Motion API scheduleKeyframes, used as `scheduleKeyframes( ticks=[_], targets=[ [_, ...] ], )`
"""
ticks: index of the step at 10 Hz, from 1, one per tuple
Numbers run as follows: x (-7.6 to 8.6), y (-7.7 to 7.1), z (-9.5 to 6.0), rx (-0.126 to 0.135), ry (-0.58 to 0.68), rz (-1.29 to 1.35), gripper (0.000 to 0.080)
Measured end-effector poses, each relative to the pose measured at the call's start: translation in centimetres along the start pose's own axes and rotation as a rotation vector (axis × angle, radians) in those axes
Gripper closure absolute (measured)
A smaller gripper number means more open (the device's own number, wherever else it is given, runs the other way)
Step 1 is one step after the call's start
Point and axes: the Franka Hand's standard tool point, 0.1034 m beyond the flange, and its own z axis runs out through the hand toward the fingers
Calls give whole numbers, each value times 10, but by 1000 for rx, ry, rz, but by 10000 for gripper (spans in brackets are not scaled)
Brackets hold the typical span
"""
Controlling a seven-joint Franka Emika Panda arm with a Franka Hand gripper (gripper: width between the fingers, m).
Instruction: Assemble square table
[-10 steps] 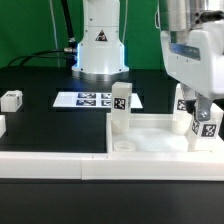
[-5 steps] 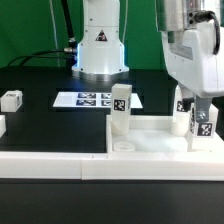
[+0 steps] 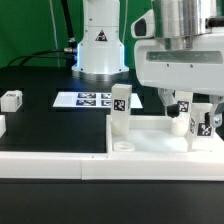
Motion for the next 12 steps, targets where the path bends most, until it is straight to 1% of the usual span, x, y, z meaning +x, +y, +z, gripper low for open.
scheduleKeyframes(
  ticks=[1,2,4,6,8,9,10,11,12],
  targets=[
    [-8,-4,1,-20,12,-201,151],
    [-13,-7,3,-24,13,-384,151],
    [-8,-2,6,-39,-2,-782,150],
    [-6,1,8,-55,-11,-884,151],
    [-6,1,8,-56,-10,-871,151],
    [-5,1,8,-56,-10,-869,278],
    [-6,1,8,-55,-8,-778,412],
    [-6,1,8,-55,-6,-715,412],
    [-6,1,8,-54,-4,-609,512]
  ],
)
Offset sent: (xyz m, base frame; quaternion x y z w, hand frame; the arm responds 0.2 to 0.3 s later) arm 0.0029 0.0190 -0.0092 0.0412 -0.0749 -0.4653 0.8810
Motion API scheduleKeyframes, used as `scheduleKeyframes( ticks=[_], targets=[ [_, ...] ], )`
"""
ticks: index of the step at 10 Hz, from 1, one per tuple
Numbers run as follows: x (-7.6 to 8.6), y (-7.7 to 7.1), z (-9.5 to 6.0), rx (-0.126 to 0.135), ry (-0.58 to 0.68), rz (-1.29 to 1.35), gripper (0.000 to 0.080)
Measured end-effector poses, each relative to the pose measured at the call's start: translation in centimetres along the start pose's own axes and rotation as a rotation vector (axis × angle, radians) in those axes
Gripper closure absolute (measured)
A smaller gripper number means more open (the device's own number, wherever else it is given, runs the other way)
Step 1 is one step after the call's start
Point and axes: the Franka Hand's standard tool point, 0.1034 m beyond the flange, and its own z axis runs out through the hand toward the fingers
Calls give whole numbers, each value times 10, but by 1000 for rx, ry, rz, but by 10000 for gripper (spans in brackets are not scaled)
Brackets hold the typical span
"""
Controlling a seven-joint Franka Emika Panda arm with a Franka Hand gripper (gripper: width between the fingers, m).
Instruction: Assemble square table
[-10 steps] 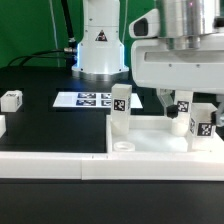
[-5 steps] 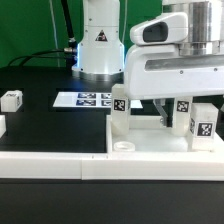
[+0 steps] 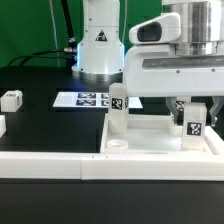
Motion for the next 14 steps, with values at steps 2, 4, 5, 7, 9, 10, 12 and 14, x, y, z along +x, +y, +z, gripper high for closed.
scheduleKeyframes(
  ticks=[2,4,5,7,9,10,12,14],
  targets=[
    [1,0,0,0,1,171,512],
    [2,-7,2,-12,-17,453,512],
    [2,-9,2,-19,-25,577,512],
    [2,-10,2,-22,-32,803,512],
    [2,-11,2,-19,-32,1026,512],
    [2,-14,4,-5,-30,1197,511],
    [1,-18,5,30,-20,1450,511],
    [2,-17,4,33,-25,1576,511]
  ],
)
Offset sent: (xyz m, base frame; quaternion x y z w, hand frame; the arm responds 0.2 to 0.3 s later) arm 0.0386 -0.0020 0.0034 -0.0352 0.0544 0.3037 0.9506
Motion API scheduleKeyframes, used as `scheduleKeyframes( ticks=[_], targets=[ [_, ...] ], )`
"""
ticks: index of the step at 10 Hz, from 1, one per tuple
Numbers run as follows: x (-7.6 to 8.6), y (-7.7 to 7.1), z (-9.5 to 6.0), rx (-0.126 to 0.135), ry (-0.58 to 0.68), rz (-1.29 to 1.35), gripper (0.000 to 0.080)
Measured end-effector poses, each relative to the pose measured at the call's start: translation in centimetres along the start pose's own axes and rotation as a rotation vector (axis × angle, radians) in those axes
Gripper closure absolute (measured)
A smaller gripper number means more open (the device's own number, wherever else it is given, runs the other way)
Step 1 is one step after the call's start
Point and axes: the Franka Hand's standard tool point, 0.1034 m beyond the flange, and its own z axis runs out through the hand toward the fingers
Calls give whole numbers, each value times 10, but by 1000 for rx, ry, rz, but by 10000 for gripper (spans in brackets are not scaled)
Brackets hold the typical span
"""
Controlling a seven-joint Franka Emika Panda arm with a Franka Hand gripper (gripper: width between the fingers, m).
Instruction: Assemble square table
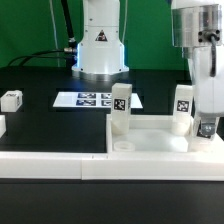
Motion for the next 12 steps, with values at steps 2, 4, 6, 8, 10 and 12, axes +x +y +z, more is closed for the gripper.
scheduleKeyframes(
  ticks=[2,4,6,8,10,12],
  targets=[
    [0,0,0,0,0,-21,511],
    [7,-3,-4,32,3,-355,257],
    [9,1,-2,36,8,-747,184],
    [10,1,-2,35,15,-896,151],
    [10,1,-2,33,18,-1016,150],
    [9,-1,-3,1,77,-1450,150]
  ],
)
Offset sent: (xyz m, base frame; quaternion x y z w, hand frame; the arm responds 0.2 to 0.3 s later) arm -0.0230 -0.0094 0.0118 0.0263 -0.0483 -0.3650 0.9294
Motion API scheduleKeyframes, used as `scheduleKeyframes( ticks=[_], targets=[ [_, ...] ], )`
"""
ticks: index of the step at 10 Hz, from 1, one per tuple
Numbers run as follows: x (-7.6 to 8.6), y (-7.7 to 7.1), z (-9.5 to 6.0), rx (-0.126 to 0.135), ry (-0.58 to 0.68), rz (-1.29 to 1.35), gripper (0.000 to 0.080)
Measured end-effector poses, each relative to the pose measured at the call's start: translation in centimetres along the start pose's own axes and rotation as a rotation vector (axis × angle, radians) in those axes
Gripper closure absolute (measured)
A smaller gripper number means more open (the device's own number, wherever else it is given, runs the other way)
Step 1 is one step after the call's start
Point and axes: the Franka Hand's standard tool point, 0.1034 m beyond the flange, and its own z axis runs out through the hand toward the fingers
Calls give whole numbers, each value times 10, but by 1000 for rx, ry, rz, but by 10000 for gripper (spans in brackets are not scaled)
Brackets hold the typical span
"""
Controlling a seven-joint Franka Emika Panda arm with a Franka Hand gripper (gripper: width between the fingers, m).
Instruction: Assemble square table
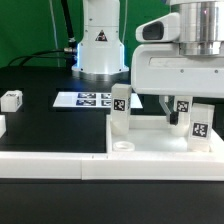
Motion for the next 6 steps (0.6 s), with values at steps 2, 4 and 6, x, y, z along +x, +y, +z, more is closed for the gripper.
scheduleKeyframes(
  ticks=[2,4,6],
  targets=[
    [0,0,0,1,0,37,150],
    [0,1,0,1,0,67,413],
    [0,-1,0,6,-3,250,511]
  ],
)
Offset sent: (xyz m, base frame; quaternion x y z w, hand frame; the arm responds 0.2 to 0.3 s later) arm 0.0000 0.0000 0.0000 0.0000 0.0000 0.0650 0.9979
